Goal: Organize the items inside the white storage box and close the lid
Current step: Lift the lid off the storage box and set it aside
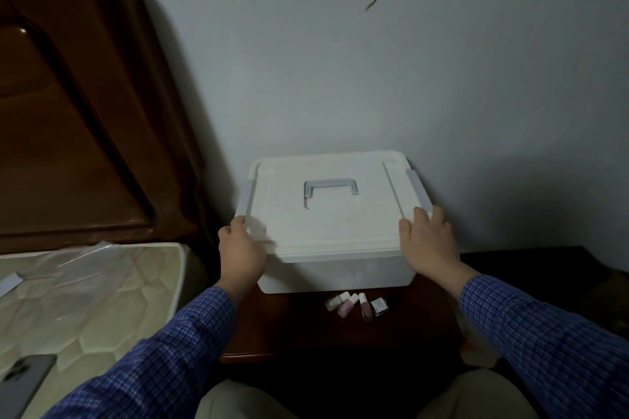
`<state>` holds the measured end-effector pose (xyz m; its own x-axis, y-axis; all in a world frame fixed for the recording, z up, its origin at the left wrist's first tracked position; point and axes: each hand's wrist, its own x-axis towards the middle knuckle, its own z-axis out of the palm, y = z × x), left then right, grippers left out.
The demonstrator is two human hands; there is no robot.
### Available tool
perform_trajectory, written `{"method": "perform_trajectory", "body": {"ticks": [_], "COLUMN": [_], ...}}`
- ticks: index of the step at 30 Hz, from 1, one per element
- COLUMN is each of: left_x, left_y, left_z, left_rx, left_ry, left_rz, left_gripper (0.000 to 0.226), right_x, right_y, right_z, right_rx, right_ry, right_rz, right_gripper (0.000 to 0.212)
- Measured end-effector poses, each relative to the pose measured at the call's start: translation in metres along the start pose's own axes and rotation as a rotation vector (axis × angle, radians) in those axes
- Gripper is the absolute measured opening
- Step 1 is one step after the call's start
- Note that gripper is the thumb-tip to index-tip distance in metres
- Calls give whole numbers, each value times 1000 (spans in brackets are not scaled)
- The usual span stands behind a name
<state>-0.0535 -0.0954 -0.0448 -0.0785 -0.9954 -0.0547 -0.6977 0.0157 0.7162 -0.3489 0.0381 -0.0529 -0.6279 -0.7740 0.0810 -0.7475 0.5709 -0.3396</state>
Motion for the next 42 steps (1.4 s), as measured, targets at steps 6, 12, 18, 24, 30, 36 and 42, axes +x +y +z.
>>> {"method": "perform_trajectory", "body": {"ticks": [6, 12, 18, 24, 30, 36, 42], "left_x": [17, 49, 54, 48, 48, 44, 32], "left_y": [1, 0, -8, -1, 2, 17, 15], "left_z": [-10, -5, 6, 4, 5, 5, 6], "left_rx": [-95, -7, 99, 162, 106, -2, 402], "left_ry": [17, 43, 129, 127, 170, 255, 253], "left_rz": [-85, -164, -177, -160, -266, -401, 35], "left_gripper": [71, 61, 40, 42, 47, 41, 39], "right_x": [33, 59, 59, 58, 63, 57, 48], "right_y": [5, 4, 9, 9, 8, 1, -2], "right_z": [-14, -3, 5, 5, -4, -9, -9], "right_rx": [247, 288, 195, 157, 107, 253, 59], "right_ry": [-37, 4, 54, 53, -34, 85, 211], "right_rz": [161, 342, 297, 327, 401, 495, 242], "right_gripper": [53, 44, 40, 50, 44, 37, 29]}}
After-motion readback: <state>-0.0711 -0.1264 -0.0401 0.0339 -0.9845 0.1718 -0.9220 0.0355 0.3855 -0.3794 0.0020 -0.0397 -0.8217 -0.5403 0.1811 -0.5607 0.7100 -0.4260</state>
